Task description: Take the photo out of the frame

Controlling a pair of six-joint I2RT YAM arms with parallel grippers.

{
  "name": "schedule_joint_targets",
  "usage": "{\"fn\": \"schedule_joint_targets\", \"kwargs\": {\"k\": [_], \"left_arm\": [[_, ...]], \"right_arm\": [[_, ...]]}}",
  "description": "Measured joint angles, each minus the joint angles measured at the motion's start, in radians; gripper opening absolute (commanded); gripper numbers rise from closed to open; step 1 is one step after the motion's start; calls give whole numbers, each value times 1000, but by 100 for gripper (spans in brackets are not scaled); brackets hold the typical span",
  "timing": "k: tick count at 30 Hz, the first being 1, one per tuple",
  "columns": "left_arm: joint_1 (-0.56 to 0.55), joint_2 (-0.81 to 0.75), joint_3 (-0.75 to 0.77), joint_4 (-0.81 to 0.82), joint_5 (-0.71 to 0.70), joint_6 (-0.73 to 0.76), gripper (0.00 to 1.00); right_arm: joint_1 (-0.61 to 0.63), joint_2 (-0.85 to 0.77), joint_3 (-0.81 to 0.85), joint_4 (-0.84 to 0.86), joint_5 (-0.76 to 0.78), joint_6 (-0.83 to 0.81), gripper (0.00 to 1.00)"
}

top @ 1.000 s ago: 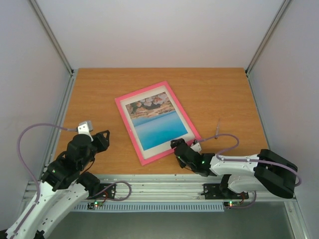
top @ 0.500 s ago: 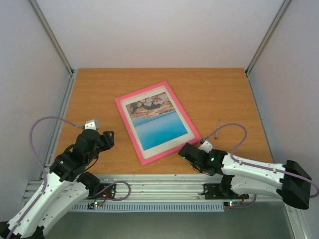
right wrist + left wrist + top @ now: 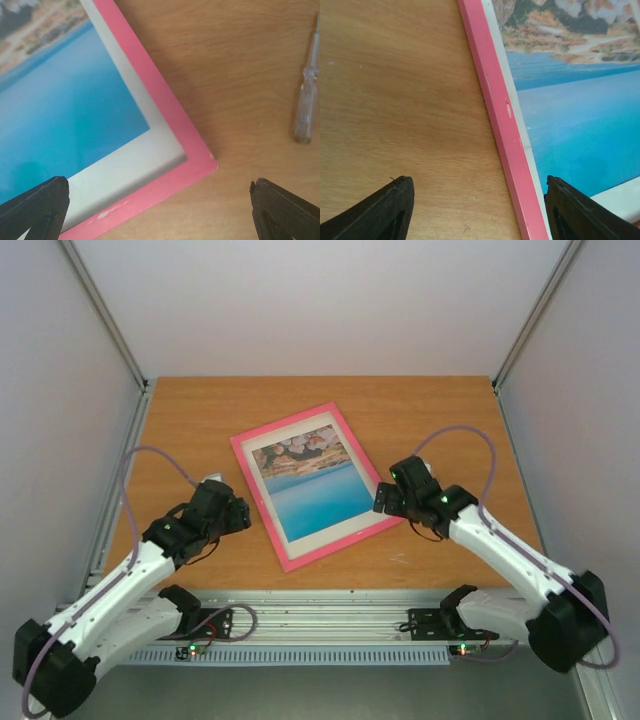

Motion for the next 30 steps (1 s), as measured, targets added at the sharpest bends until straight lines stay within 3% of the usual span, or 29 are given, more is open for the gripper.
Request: {"fn": "schedule_joint_targets", "kwargs": {"k": [7, 18, 23, 30], "left_arm": [[18, 161, -2, 88, 34, 14, 81], [41, 487, 63, 187, 83, 40, 83], [45, 572, 95, 230, 97, 55, 77], [45, 654, 109, 261, 121, 64, 58]], "right_arm": [[-130, 317, 90, 116, -207, -290, 99], [-215, 640, 259, 242, -321, -462, 91], [-217, 690, 284, 250, -314, -502, 87], [-217, 747, 296, 250, -299, -546, 67]]}}
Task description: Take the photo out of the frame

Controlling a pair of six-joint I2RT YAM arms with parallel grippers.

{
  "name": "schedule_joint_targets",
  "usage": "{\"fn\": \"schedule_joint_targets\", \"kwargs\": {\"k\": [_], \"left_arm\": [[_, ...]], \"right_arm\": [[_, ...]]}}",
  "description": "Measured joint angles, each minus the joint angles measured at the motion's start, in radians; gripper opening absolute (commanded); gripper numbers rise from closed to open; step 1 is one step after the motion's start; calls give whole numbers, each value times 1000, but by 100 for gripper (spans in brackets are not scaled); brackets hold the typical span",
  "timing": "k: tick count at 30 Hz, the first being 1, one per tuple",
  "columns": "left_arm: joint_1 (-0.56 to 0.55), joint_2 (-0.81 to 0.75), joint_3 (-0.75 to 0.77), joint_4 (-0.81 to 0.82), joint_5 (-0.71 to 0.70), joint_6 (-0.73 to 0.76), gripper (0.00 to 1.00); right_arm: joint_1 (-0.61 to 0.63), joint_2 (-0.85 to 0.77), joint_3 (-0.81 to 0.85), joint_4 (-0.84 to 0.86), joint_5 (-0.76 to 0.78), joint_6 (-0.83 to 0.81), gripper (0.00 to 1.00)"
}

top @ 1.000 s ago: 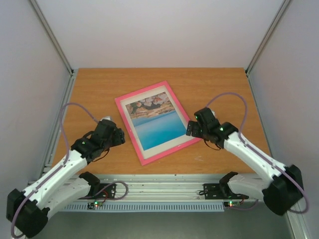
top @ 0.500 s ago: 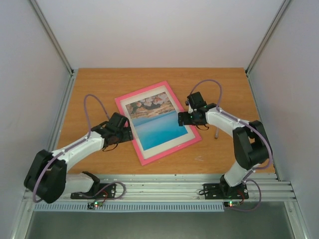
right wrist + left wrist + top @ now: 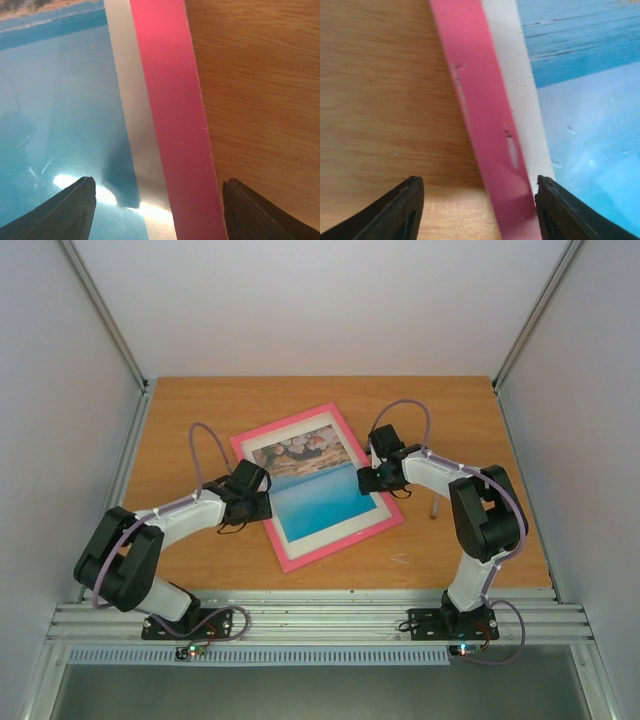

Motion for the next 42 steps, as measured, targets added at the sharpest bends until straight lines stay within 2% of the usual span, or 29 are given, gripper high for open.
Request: {"fn": "schedule_joint_targets", "kwargs": {"k": [7, 12, 20, 30, 35, 42], "left_arm": [[0, 21, 17, 10, 28, 20, 42], [0, 55, 33, 23, 64, 23, 36], [-3, 81, 47, 22, 77, 21, 36], [-30, 121, 107, 33, 84, 18, 40], [-33, 136, 118, 50, 96, 10, 41], [-40, 145, 127, 55, 96, 8, 40]], "right_arm": [[0, -14, -32, 3, 4, -2, 53], [0, -63, -92, 7, 4, 10, 43], [-9, -122, -163, 13, 23, 30, 22], [-8, -209, -233, -29, 71, 44, 6], [-8, -241, -257, -43, 92, 78, 2], [-8, -274, -282, -46, 93, 105, 1]]}}
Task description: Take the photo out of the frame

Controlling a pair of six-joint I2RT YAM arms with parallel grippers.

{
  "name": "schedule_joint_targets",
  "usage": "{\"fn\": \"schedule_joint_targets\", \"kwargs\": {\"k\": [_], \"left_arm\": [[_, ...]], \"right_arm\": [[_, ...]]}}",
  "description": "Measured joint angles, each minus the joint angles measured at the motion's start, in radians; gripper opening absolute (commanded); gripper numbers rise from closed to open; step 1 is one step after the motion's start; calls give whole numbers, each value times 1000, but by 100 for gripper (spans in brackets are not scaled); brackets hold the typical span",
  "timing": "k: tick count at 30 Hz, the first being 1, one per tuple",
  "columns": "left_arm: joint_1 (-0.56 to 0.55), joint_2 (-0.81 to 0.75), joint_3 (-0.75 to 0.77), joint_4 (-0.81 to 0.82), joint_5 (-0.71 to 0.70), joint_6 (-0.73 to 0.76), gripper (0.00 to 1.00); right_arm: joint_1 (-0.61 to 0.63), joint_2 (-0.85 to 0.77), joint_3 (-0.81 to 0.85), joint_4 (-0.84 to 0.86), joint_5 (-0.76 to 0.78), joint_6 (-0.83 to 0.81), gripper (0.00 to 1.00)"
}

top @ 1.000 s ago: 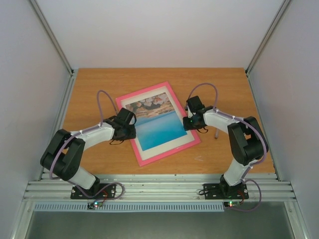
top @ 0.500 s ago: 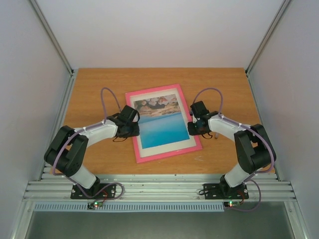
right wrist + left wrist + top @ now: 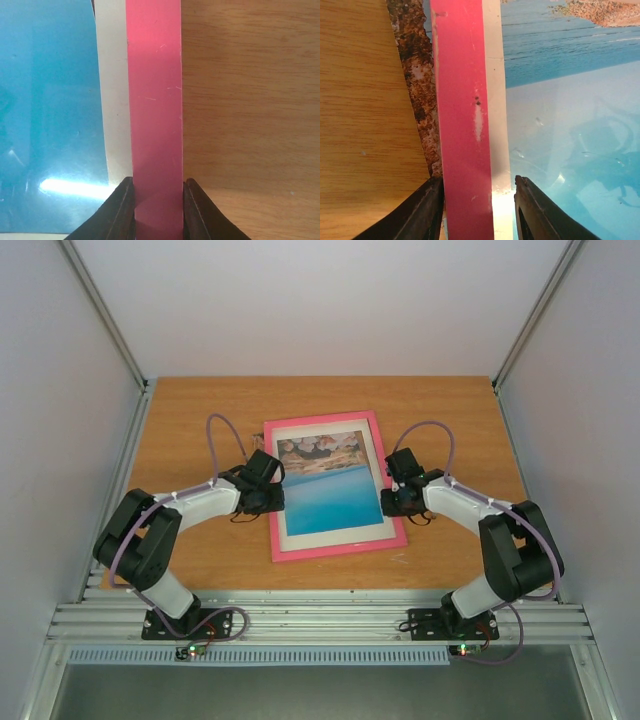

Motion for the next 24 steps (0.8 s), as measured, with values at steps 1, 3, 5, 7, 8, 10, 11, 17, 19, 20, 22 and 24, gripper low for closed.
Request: {"fn": "schedule_joint_targets", "kwargs": {"k": [1, 3, 5, 7, 8, 10, 11, 17, 19, 20, 22, 24], "left_arm": [[-1, 0, 1, 0, -2, 0, 40], [-2, 0, 2, -3, -10, 0, 35], [-3, 0, 2, -10, -21, 2, 30], [-3, 0, 2, -16, -31, 6, 24], [-3, 0, 2, -16, -32, 6, 22], [-9, 0, 4, -22, -49, -5, 16], [-11, 0, 6, -30, -62, -7, 14], [-32, -38, 24, -66, -109, -11, 5], [-37, -60, 29, -76, -124, -11, 5], [-39, -71, 30, -79, -129, -11, 5], [-42, -101, 30, -90, -145, -9, 5], [-42, -131, 32, -108, -163, -6, 5]], "right_arm": [[0, -5, 0, -1, 0, 1, 1], [0, -13, 0, -1, 0, 3, 1], [0, -19, 0, -1, 0, 6, 1], [0, -24, 0, -1, -1, 8, 1], [0, -25, 0, -1, -3, 9, 1], [2, -29, -2, -1, -6, 13, 1], [4, -35, -4, -1, -9, 16, 1], [10, -88, -14, -3, -6, 21, 1], [14, -111, -15, -5, 0, 21, 1], [18, -126, -15, -7, 4, 21, 1], [27, -151, -15, -8, 10, 21, 1], [40, -167, -12, -11, 14, 21, 1]]}}
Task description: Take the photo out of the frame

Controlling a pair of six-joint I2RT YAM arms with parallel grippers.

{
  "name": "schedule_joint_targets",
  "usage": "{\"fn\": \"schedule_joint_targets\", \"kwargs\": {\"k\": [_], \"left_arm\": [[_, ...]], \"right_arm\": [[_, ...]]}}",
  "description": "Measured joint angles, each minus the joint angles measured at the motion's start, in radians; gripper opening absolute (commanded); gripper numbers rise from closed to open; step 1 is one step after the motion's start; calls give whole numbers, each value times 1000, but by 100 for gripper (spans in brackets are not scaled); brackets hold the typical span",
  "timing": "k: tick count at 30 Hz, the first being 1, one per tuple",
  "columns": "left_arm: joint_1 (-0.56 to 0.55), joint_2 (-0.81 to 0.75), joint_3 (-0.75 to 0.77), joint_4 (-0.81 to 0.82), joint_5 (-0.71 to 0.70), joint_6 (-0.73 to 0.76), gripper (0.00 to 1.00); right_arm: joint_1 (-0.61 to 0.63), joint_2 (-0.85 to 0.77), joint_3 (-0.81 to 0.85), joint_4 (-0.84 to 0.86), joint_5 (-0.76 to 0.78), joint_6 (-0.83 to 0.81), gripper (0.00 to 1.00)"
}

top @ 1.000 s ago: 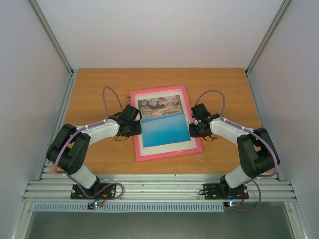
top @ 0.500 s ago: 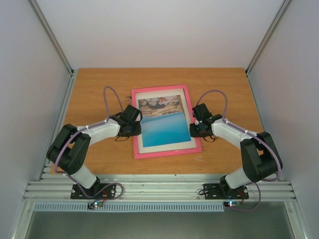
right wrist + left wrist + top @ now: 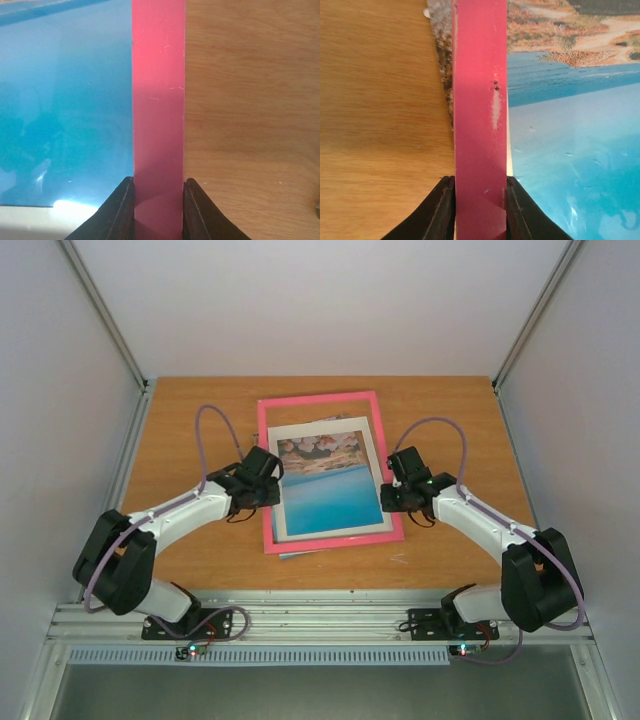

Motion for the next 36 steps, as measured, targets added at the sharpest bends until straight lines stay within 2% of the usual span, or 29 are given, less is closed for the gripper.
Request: {"fn": "schedule_joint_targets", "kwargs": {"k": [11, 17, 23, 24, 27, 31, 36], "left_arm": [[37, -170, -25, -142, -135, 8, 10], [80, -251, -124, -190, -230, -13, 11], [113, -238, -212, -208, -287, -43, 14], [116, -229, -215, -213, -297, -43, 16], [126, -200, -215, -229, -322, -42, 33], [130, -189, -215, -234, -353, -47, 60], [132, -201, -215, -232, -369, -47, 80]], "right_arm": [[135, 53, 139, -29, 44, 26, 1], [245, 192, 232, -6, 65, 56, 1], [325, 347, 324, -5, 90, 78, 1], [332, 360, 333, -5, 94, 82, 1], [352, 402, 373, -13, 108, 90, 1], [373, 441, 418, -19, 108, 115, 1], [397, 468, 428, 1, 101, 168, 1]]}}
